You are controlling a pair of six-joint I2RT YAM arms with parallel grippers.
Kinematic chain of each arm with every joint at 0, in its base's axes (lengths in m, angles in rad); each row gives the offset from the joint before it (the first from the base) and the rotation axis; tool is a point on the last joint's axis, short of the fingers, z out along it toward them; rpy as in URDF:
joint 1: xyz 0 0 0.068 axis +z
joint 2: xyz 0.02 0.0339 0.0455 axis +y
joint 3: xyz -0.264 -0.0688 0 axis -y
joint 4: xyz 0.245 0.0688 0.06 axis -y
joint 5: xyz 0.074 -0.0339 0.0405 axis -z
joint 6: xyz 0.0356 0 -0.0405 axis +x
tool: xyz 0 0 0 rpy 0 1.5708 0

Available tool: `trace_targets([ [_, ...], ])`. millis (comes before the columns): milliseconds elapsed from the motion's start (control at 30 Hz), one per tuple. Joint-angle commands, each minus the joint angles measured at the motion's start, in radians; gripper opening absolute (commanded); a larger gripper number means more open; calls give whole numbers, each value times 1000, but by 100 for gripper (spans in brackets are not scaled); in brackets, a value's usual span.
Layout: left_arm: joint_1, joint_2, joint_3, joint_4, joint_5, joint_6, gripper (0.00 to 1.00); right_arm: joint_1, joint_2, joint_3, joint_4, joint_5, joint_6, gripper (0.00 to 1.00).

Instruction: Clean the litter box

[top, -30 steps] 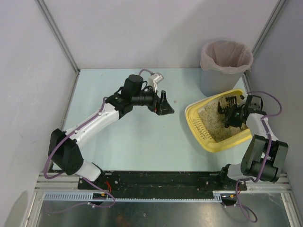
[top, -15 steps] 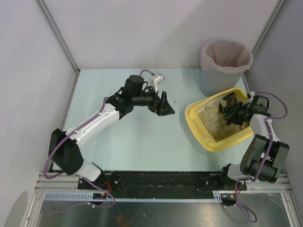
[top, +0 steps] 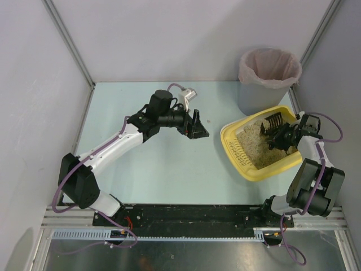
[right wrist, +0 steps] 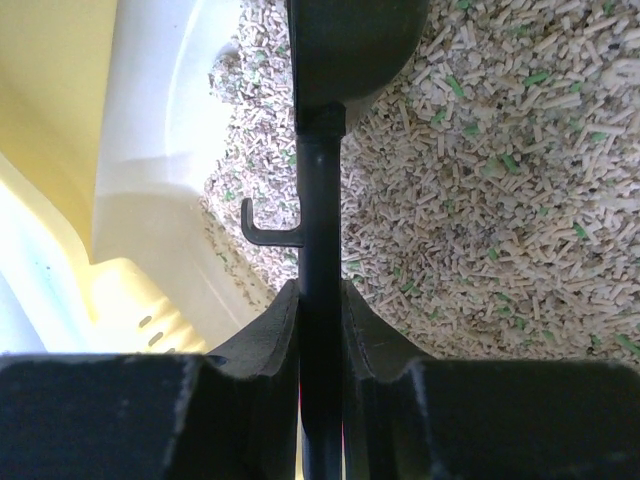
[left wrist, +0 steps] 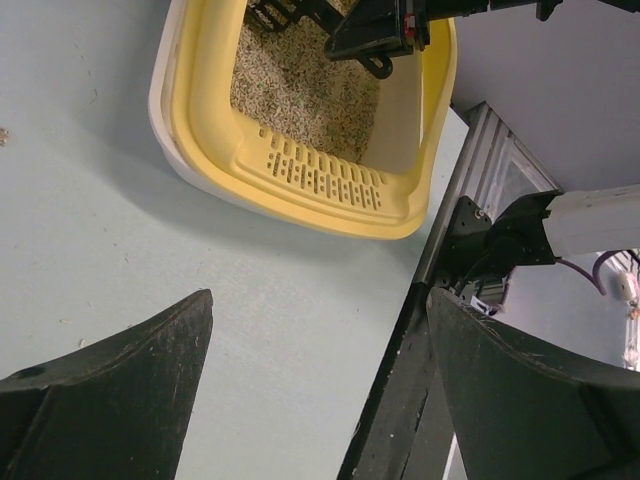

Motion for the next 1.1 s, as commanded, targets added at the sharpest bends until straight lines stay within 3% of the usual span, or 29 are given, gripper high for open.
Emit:
trace_targets([
  [0, -7, -3, 2, 36, 28, -14, 92, -6, -28, 27, -68, 7, 42, 0],
  [267, -12, -12, 2, 36, 27, -14, 92, 8, 5, 28, -90, -106, 67, 0],
  [667, -16, -3, 1, 36, 22, -13, 92, 123, 108, 47, -73, -184, 85, 0],
  [967, -18, -5, 1, 35, 25, -13, 92, 96, 58, 79, -122, -103, 81, 0],
  [1067, -19, -6, 2, 35, 22, -14, 92, 83, 25, 88, -152, -34, 62, 23],
])
